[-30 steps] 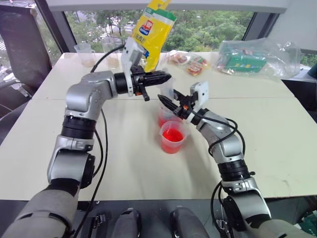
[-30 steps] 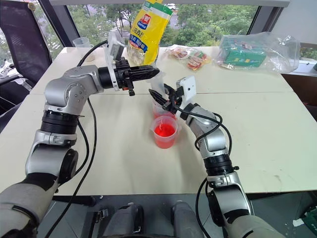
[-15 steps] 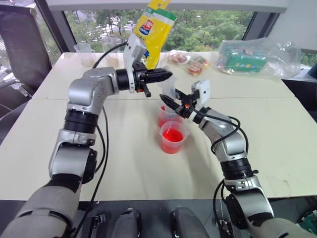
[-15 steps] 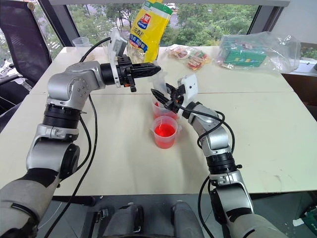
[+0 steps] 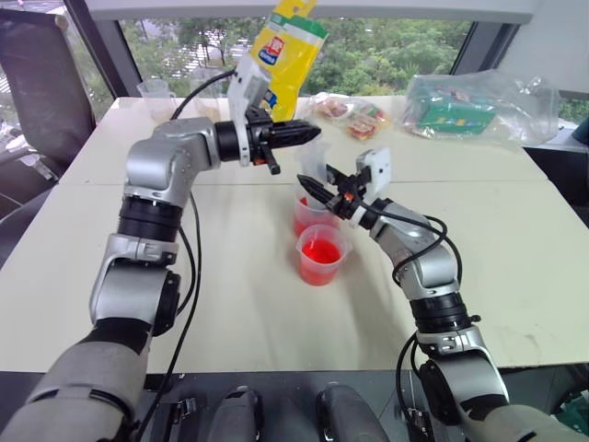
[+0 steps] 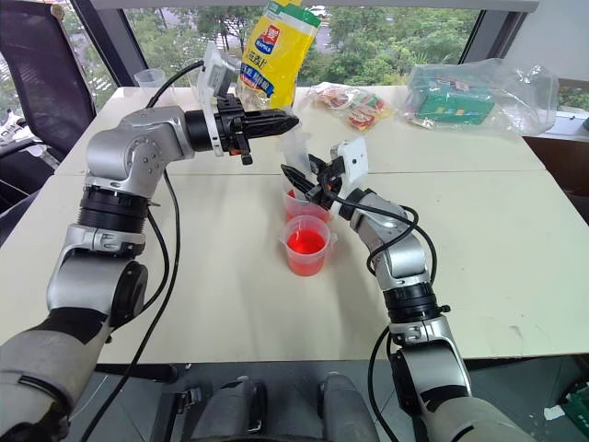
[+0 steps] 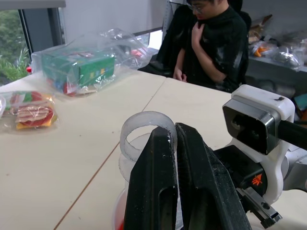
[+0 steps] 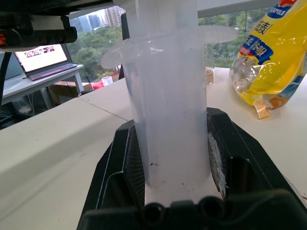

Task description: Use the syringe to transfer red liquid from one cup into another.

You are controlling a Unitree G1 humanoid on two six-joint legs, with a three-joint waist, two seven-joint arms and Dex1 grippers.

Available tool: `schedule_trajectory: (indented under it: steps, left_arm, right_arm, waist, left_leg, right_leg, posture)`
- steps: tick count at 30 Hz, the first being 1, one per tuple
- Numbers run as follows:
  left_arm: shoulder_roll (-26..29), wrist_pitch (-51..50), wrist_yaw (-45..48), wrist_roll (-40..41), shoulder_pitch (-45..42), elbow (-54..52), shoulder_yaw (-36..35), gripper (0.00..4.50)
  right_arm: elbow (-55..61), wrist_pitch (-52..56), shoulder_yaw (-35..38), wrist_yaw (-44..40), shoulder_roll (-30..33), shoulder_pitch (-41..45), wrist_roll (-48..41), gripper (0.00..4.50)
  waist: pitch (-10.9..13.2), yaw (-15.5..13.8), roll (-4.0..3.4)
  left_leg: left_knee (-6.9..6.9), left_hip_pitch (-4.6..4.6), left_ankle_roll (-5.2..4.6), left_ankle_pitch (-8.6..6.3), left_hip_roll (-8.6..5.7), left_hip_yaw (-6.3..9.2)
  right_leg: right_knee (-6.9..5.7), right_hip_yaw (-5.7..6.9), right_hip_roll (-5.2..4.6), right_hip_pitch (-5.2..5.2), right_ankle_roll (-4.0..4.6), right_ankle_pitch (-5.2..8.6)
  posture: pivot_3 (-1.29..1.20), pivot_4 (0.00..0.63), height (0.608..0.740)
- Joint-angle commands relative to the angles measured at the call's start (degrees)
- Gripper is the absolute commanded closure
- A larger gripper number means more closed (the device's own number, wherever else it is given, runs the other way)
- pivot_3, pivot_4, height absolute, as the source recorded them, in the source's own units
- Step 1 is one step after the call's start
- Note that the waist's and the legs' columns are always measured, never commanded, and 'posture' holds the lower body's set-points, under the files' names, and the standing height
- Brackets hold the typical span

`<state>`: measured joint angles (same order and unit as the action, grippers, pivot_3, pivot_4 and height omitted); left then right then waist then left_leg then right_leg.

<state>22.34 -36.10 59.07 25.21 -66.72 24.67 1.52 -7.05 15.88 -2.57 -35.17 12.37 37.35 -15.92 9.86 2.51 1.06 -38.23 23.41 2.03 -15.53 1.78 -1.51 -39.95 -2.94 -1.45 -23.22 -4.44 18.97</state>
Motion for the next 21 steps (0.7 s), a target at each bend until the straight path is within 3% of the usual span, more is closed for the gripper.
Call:
schedule_trajectory:
  steps: [1, 5, 6, 8, 15, 21]
  left_arm:
    - [0.7, 4.2, -1.0, 1.0, -5.1, -3.3, -3.9, 4.46]
    - [0.5, 3.2, -0.8, 1.5, -3.9, -4.2, -3.6, 4.46]
    - [0.5, 2.7, -0.7, 1.6, -3.2, -4.7, -3.4, 4.18]
    - [0.8, 1.0, 0.3, 2.2, -1.1, -6.5, -2.6, 3.54]
    - [2.3, -0.8, 0.7, 1.8, 3.0, -11.0, -1.4, 0.03]
    - [5.4, -3.4, 0.4, 3.3, 5.3, -14.5, -2.9, 0.03]
  right_arm:
    - [-1.0, 2.2, -3.0, -1.6, 0.1, -1.7, 1.1, 3.11]
    - [0.1, 1.9, -2.2, -1.2, -0.1, -0.8, 0.6, 3.11]
    - [0.5, 1.8, -1.7, -0.9, -0.1, -0.3, 0.4, 3.11]
    - [1.8, 2.5, -0.5, -0.1, -0.2, 1.2, -0.6, 3.11]
    - [4.1, 4.2, 1.9, 1.0, 0.2, 4.6, -2.2, 3.11]
    - [4.0, 4.5, 3.8, 1.5, 1.1, 7.5, -3.0, 3.11]
  waist:
    - [0.0, 0.0, 0.0]
    - [0.0, 0.0, 0.0]
    - [0.0, 0.0, 0.0]
    - [0.0, 0.1, 0.0]
    - [0.0, 0.0, -0.01]
    - [0.0, 0.1, -0.01]
  left_leg:
    - [0.0, 0.0, 0.0, 0.0, 0.0, 0.0]
    - [0.0, 0.0, 0.0, 0.0, 0.0, 0.0]
    - [0.0, 0.0, 0.0, 0.0, 0.0, 0.0]
    - [0.0, 0.01, 0.0, 0.0, 0.0, 0.0]
    - [0.01, 0.02, 0.0, 0.0, 0.01, -0.01]
    - [0.02, 0.03, 0.0, 0.0, 0.02, -0.01]
  right_leg:
    - [0.0, 0.0, 0.0, 0.0, 0.0, 0.0]
    - [0.0, 0.0, 0.0, 0.0, 0.0, 0.0]
    - [0.0, 0.0, 0.0, 0.0, 0.0, 0.0]
    - [0.0, 0.0, 0.0, -0.01, 0.0, 0.0]
    - [-0.01, -0.02, -0.01, -0.04, 0.0, 0.0]
    - [-0.01, -0.02, -0.01, -0.06, 0.0, 0.0]
  posture:
    - [0.0, 0.15, 0.74]
    - [0.0, 0.15, 0.74]
    - [0.0, 0.15, 0.74]
    - [0.0, 0.15, 0.74]
    - [0.0, 0.15, 0.74]
    - [0.0, 0.15, 0.74]
